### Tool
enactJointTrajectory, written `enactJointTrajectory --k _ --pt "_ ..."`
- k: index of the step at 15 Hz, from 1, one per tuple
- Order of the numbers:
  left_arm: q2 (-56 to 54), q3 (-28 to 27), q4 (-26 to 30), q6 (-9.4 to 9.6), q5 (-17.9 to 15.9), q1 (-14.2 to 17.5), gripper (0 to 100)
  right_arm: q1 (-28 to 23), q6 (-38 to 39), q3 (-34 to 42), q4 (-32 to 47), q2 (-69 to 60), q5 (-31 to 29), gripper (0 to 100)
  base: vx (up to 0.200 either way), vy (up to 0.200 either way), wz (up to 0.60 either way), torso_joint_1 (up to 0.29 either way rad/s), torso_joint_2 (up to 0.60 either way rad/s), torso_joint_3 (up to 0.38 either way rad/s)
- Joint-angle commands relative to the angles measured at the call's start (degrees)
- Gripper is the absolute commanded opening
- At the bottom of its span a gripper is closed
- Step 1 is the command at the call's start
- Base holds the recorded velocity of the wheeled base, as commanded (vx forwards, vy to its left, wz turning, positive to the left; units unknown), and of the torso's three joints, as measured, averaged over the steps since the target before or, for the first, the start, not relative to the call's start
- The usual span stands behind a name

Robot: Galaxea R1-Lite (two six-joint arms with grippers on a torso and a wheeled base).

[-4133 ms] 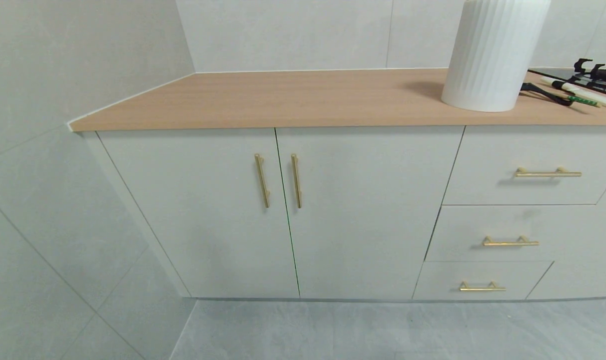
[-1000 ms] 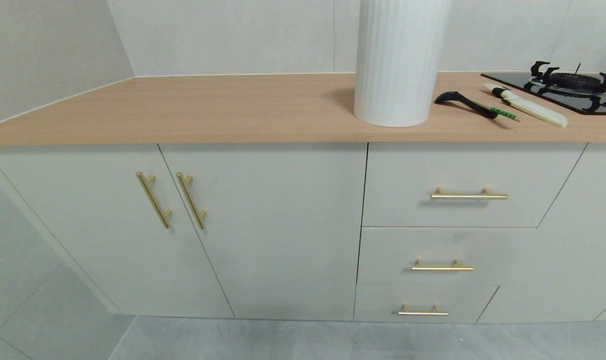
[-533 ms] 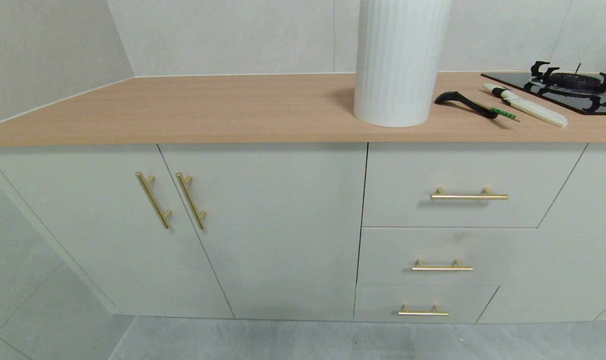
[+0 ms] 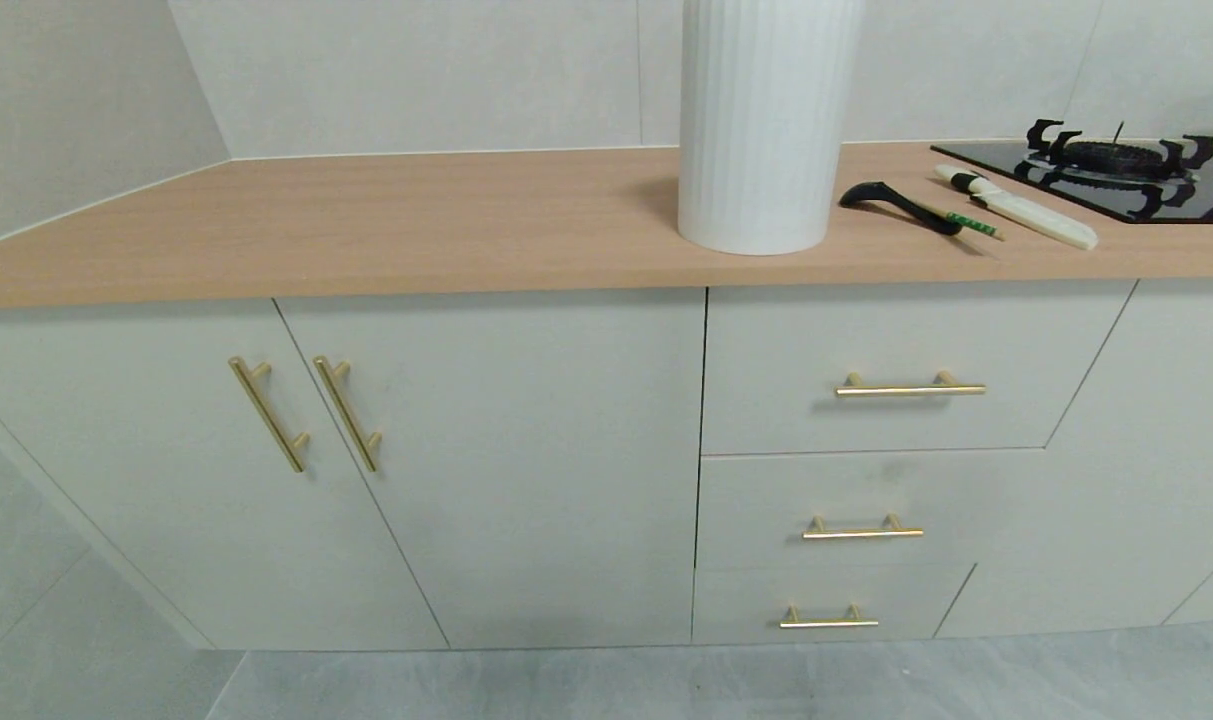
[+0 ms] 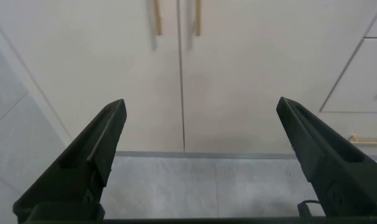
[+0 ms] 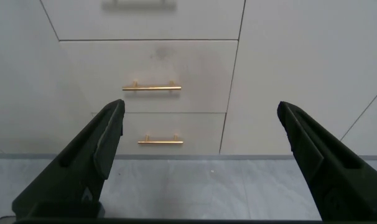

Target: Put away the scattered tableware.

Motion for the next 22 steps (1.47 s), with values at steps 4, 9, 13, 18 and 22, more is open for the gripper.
enactJointTrajectory --k 4,9,13,18,22 --pt "0.1 0.0 0.0 -0.03 0.0 0.0 100 0.0 -0.2 0.0 0.1 0.1 0.1 100 0.0 0.0 0.0 0.0 0.0 0.0" --pt "0.1 0.0 0.0 -0.03 0.0 0.0 100 0.4 4.0 -8.1 0.4 3.1 7.0 100 0.0 0.0 0.0 0.0 0.0 0.0" --pt "0.1 0.0 0.0 -0.03 0.0 0.0 100 2.7 4.0 -8.5 0.2 19.0 10.7 100 0.0 0.0 0.0 0.0 0.0 0.0" --pt "0.1 0.0 0.0 -0.03 0.0 0.0 100 7.4 3.1 -12.5 0.1 37.5 10.9 100 0.0 0.0 0.0 0.0 0.0 0.0" --pt "0.1 0.0 0.0 -0.03 0.0 0.0 100 7.8 1.5 -16.8 -5.0 54.7 10.7 100 0.0 0.0 0.0 0.0 0.0 0.0"
